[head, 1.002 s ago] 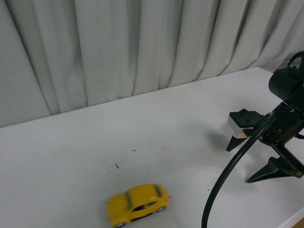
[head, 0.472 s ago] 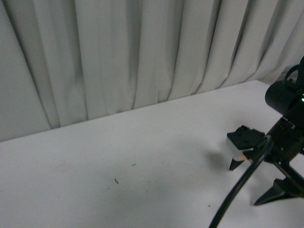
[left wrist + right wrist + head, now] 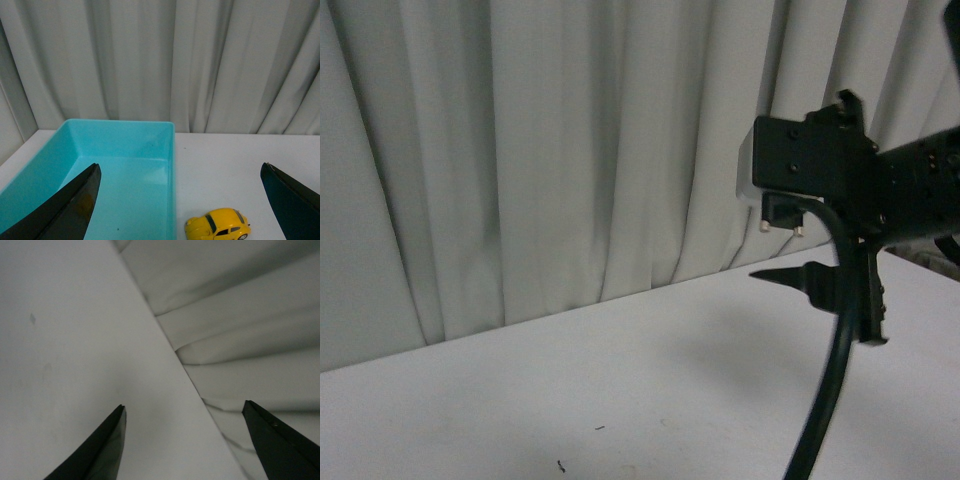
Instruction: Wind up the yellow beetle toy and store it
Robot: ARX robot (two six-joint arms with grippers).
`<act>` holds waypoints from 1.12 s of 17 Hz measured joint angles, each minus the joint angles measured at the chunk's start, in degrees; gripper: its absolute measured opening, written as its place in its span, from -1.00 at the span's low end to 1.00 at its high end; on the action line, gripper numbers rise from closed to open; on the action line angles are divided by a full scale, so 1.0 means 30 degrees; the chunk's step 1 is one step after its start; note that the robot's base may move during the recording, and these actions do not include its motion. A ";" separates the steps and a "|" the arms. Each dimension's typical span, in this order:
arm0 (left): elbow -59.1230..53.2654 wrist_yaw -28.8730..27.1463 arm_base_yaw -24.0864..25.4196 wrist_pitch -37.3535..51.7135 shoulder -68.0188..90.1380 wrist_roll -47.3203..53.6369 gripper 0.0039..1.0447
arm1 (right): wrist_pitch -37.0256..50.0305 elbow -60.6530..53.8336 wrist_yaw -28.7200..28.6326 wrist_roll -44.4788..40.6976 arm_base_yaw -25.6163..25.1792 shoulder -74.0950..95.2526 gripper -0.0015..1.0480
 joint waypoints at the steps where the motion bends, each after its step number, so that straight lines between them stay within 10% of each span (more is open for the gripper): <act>1: 0.0000 0.0022 0.0007 0.0000 0.0000 0.0000 0.88 | 0.4233 -0.2718 0.1778 0.5391 0.0867 -0.2076 0.18; 4: 0.0000 0.0015 0.0000 0.0007 0.0000 -0.0007 0.88 | 0.6914 -0.5340 0.5333 1.6990 0.2914 -0.7730 -0.38; 7: 0.0000 0.0015 -0.0007 0.0015 0.0000 -0.0007 0.88 | 0.4371 -0.6972 0.6142 2.1238 0.4102 -1.2029 -0.96; 19: 0.0000 0.0022 -0.0007 0.0015 0.0000 -0.0007 0.88 | 0.2987 -1.0513 0.6142 2.2097 0.4087 -1.7092 -0.96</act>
